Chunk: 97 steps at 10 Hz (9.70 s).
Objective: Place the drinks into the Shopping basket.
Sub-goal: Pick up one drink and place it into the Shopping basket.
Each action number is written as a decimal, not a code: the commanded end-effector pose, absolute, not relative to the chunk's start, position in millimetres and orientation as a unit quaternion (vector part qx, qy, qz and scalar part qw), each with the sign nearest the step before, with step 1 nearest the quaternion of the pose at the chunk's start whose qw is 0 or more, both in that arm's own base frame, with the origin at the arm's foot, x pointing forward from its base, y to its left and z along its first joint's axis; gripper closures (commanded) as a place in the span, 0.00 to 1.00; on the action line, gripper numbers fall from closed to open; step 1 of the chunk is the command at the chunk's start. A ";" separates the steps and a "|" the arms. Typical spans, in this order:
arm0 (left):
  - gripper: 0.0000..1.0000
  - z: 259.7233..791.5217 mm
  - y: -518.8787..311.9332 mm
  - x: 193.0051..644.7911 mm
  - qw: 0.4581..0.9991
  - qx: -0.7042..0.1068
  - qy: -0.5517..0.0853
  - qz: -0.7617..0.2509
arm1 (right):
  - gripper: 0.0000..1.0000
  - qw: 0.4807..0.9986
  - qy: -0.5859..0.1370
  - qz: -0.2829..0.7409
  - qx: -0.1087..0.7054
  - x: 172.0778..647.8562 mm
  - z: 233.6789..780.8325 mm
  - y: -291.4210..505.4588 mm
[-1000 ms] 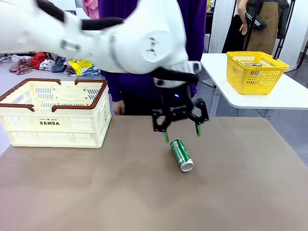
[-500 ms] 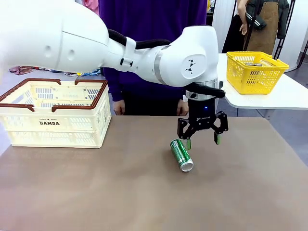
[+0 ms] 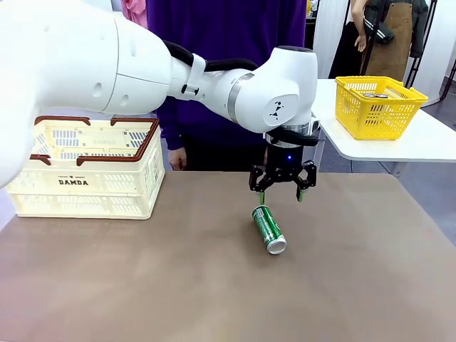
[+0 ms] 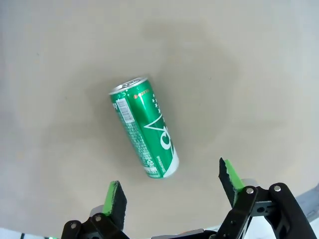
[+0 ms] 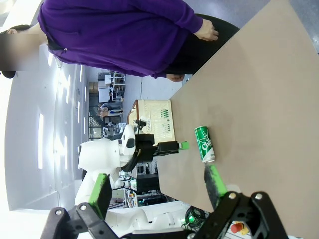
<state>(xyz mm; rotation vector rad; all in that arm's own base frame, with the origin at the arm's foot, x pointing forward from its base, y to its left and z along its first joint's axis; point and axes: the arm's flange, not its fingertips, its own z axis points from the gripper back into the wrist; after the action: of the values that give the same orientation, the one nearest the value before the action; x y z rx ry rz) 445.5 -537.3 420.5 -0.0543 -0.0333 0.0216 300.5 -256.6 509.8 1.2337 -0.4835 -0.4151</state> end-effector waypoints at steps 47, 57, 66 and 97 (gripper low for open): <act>1.00 510.9 -357.1 403.7 0.988 -0.148 -0.016 -0.043 | 0.00 0.765 -0.232 -0.181 0.573 301.2 510.9 -257.2; 1.00 560.4 -124.3 650.4 0.984 -0.135 -0.082 0.079 | 0.00 0.765 -0.232 -0.181 0.573 301.2 510.9 -257.2; 1.00 517.1 -62.6 637.4 0.995 -0.082 0.009 0.058 | 0.00 0.765 -0.232 -0.181 0.573 301.2 510.9 -257.2; 0.00 427.1 -80.2 618.7 0.997 -0.078 0.011 -0.010 | 0.00 0.765 -0.232 -0.181 0.573 301.2 510.9 -257.2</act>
<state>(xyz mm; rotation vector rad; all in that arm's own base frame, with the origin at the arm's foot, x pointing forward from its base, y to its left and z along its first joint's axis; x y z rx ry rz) 619.7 -81.1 424.7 -0.1600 0.0375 -0.0330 300.3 -256.8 509.5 1.2338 -0.4832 -0.4161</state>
